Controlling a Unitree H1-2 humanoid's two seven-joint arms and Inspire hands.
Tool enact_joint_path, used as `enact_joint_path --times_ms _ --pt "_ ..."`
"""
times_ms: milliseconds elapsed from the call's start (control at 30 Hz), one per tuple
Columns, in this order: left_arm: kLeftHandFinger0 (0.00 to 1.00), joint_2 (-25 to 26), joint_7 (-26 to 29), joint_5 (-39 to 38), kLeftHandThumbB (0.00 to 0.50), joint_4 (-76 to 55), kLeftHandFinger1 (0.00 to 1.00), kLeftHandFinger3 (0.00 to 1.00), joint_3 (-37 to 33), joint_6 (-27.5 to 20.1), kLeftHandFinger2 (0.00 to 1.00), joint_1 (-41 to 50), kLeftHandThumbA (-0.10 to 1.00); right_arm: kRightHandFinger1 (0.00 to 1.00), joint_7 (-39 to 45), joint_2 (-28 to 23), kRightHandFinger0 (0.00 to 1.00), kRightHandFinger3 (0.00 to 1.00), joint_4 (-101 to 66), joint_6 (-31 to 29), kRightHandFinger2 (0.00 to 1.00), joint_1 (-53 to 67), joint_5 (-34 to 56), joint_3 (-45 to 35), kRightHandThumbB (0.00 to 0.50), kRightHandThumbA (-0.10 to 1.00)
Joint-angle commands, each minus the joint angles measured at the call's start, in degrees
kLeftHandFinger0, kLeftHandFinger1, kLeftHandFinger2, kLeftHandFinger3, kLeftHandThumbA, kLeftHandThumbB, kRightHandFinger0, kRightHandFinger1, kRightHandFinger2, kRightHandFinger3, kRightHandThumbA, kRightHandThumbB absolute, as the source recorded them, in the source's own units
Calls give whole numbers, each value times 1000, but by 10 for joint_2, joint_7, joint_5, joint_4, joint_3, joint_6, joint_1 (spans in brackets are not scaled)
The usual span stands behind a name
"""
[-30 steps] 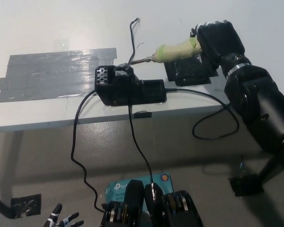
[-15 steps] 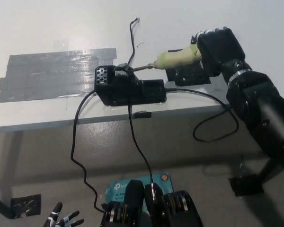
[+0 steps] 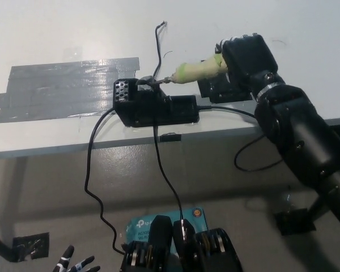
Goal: The robot uses its right hand to grab and lift the soldering gun kept on the middle of the table and puts it in its base
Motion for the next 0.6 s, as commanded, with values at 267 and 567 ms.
enact_joint_path --times_ms 267,567 --pt "1000 -2 -7 1 500 -11 1000 1000 1 -8 1000 -4 1000 0 -2 -20 0 204 -12 31 267 -42 -67 30 0 -100" --pt "1000 -2 -4 10 500 -18 1000 1000 -7 -8 1000 -10 1000 0 18 -26 0 182 -13 13 334 -29 -86 72 8 -100"
